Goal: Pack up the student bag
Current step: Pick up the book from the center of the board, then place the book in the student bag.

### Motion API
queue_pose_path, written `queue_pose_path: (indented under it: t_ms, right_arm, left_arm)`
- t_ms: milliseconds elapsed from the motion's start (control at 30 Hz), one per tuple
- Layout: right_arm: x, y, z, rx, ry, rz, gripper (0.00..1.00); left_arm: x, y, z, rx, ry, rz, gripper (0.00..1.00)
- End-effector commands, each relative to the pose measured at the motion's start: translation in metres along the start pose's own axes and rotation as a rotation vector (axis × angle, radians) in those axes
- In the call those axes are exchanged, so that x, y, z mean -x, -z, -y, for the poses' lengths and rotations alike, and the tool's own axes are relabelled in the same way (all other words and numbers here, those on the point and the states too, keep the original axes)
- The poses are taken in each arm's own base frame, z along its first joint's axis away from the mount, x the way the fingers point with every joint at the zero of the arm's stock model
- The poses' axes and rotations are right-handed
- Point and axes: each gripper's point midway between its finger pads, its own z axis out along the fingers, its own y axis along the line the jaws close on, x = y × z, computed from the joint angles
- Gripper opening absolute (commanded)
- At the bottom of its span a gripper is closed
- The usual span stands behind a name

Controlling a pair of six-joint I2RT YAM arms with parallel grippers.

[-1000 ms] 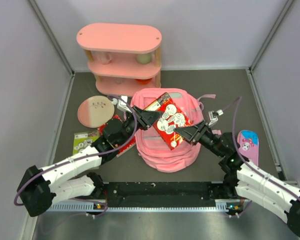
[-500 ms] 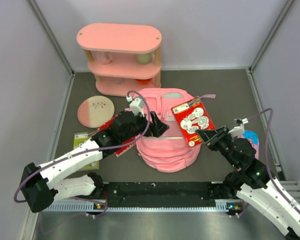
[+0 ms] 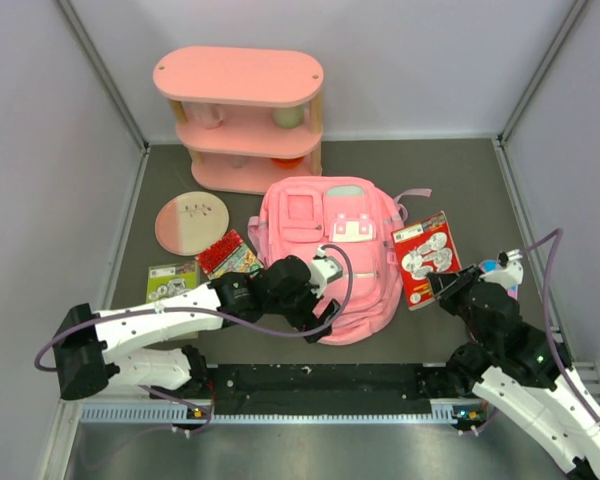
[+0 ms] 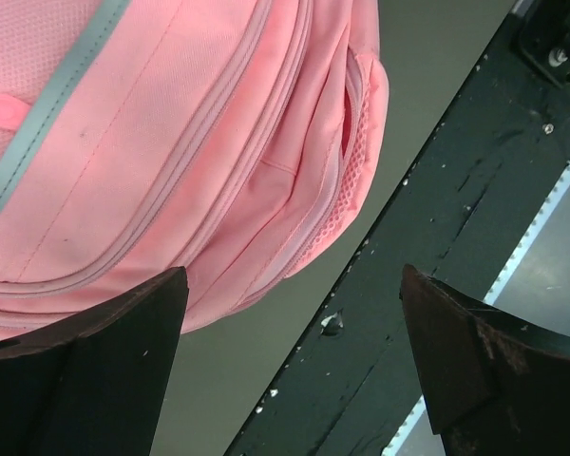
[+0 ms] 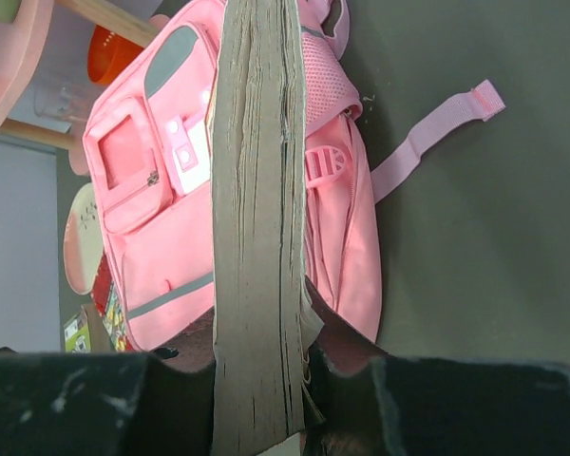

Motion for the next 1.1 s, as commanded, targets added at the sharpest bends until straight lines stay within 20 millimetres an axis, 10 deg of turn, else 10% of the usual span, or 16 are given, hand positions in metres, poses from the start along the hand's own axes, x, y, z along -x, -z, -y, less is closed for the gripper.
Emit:
queue_pose_path:
  t_ms: [0, 500, 1067]
  right_arm:
    - [0.022, 0.012, -0.016, 0.06, -0.047, 0.061, 0.0]
    - [0.007, 0.012, -0.012, 0.078, -0.077, 0.011, 0.0]
    - [-0.001, 0.013, -0.007, 0.098, -0.112, -0.002, 0.0]
  left_arm:
    - [0.007, -0.001, 0.01, -0.048, -0.1, -0.024, 0.97]
    - [-0.005, -0.045, 0.003, 0.035, -0.172, -0.165, 0.71]
    - [0.012, -0.044, 0.011, 0.018, -0.141, -0.109, 0.26]
